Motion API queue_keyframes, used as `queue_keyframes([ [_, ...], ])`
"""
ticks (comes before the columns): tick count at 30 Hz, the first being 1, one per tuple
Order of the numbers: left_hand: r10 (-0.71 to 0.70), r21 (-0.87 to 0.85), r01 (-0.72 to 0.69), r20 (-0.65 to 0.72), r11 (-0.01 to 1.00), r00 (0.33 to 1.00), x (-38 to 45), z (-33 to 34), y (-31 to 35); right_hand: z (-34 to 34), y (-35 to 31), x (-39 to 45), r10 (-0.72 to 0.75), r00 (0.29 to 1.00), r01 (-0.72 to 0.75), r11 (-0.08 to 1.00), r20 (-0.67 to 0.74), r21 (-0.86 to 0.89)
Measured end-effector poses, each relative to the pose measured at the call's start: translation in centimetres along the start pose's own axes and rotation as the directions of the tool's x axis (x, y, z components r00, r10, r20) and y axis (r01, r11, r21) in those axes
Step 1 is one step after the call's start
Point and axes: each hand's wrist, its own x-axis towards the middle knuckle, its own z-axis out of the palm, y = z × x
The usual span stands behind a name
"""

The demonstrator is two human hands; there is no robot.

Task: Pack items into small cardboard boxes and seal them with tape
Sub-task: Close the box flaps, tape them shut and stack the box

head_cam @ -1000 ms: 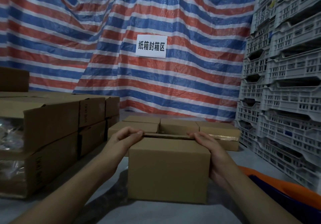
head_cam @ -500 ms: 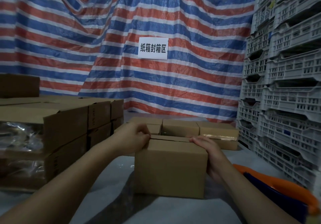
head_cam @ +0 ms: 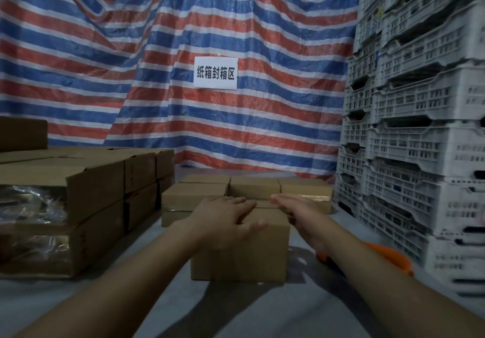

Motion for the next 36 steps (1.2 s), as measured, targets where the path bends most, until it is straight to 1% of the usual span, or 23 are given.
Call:
queue_keyframes([
  [1,-0.005,-0.002,0.005,-0.004,1.000,1.000,-0.2,0.0,0.2,-0.7,-0.5,-0.2,-0.032,0.998,0.026,0.991,-0.046,-0.134],
  [2,-0.007,-0.006,0.007,-0.007,1.000,1.000,-0.4,0.0,0.3,-1.6,-1.0,-0.6,-0.096,0.991,0.061,0.948,-0.096,-0.312],
  [3,-0.005,-0.007,0.005,-0.010,1.000,1.000,-0.6,-0.1,0.4,-2.7,-1.3,-1.2,-0.190,0.973,0.097,0.856,-0.134,-0.509],
  [5,0.005,0.006,-0.005,-0.016,1.000,1.000,-0.9,-0.1,0.7,-4.8,-1.6,-2.9,-0.344,0.928,0.083,0.563,-0.142,-0.822],
  [6,0.007,0.012,-0.007,-0.015,1.000,1.000,-1.0,-0.1,0.8,-5.8,-1.4,-3.8,-0.347,0.928,0.023,0.420,-0.137,-0.907],
  [7,0.008,0.016,-0.008,-0.015,1.000,1.000,-1.2,-0.1,0.9,-6.5,-1.0,-4.7,-0.300,0.942,-0.060,0.284,-0.148,-0.957],
  [9,0.009,0.023,-0.009,-0.017,1.000,1.000,-1.3,-0.1,1.2,-7.6,0.1,-6.0,-0.136,0.973,-0.188,0.012,-0.188,-0.982],
  [10,0.008,0.024,-0.007,-0.017,1.000,1.000,-1.4,-0.1,1.2,-8.0,0.9,-6.5,-0.067,0.977,-0.207,-0.076,-0.202,-0.975],
  [11,0.005,0.021,-0.005,-0.014,1.000,1.000,-1.4,-0.1,1.3,-8.3,1.6,-6.9,-0.017,0.977,-0.214,-0.104,-0.214,-0.971],
  [12,0.002,0.011,-0.002,-0.011,1.000,1.000,-1.4,-0.2,1.3,-8.6,2.4,-7.1,0.017,0.975,-0.219,-0.087,-0.222,-0.972],
  [14,-0.007,-0.037,0.007,-0.010,0.999,1.000,-1.4,-0.2,1.2,-8.7,3.7,-7.2,0.025,0.970,-0.243,0.000,-0.243,-0.970],
  [16,-0.022,-0.107,0.021,-0.008,0.994,1.000,-1.2,-0.3,1.1,-8.5,4.8,-7.0,-0.016,0.959,-0.280,0.080,-0.282,-0.957],
  [18,-0.056,-0.210,0.058,0.015,0.976,0.998,-1.0,-0.4,0.8,-8.1,5.7,-6.8,-0.115,0.942,-0.302,0.110,-0.314,-0.947],
  [21,-0.119,-0.395,0.136,0.068,0.909,0.991,-0.7,-0.8,0.5,-8.3,7.0,-6.5,-0.275,0.895,-0.321,0.147,-0.351,-0.936],
  [24,-0.139,-0.608,0.163,0.087,0.777,0.986,-0.9,-1.5,0.1,-8.9,7.5,-5.7,-0.321,0.869,-0.343,0.155,-0.376,-0.926],
  [25,-0.139,-0.661,0.162,0.088,0.733,0.986,-0.9,-1.8,0.0,-9.1,7.3,-5.1,-0.321,0.856,-0.358,0.197,-0.405,-0.913],
  [26,-0.137,-0.695,0.160,0.089,0.701,0.987,-1.0,-2.0,-0.2,-9.4,6.7,-4.6,-0.326,0.833,-0.370,0.274,-0.447,-0.888],
  [28,-0.145,-0.734,0.166,0.093,0.658,0.985,-1.2,-2.2,-0.4,-9.9,4.3,-3.4,-0.335,0.769,-0.340,0.507,-0.544,-0.792],
  [29,-0.153,-0.750,0.169,0.091,0.640,0.984,-1.2,-2.3,-0.5,-10.0,2.7,-2.7,-0.313,0.756,-0.288,0.629,-0.575,-0.722],
  [30,-0.160,-0.766,0.167,0.084,0.621,0.984,-1.3,-2.2,-0.5,-10.0,0.8,-2.0,-0.271,0.769,-0.217,0.741,-0.579,-0.635],
  [32,-0.171,-0.791,0.160,0.071,0.591,0.983,-1.3,-2.2,-0.6,-9.0,-3.1,-0.7,-0.162,0.833,-0.070,0.917,-0.529,-0.392],
  [34,-0.185,-0.807,0.153,0.056,0.570,0.981,-1.1,-2.3,-0.6,-7.5,-6.5,0.4,-0.115,0.915,0.060,0.987,-0.387,-0.151],
  [36,-0.227,-0.846,0.165,0.053,0.507,0.972,-1.1,-2.5,-0.8,-5.7,-9.0,1.2,-0.126,0.971,0.120,0.992,-0.201,-0.043],
])
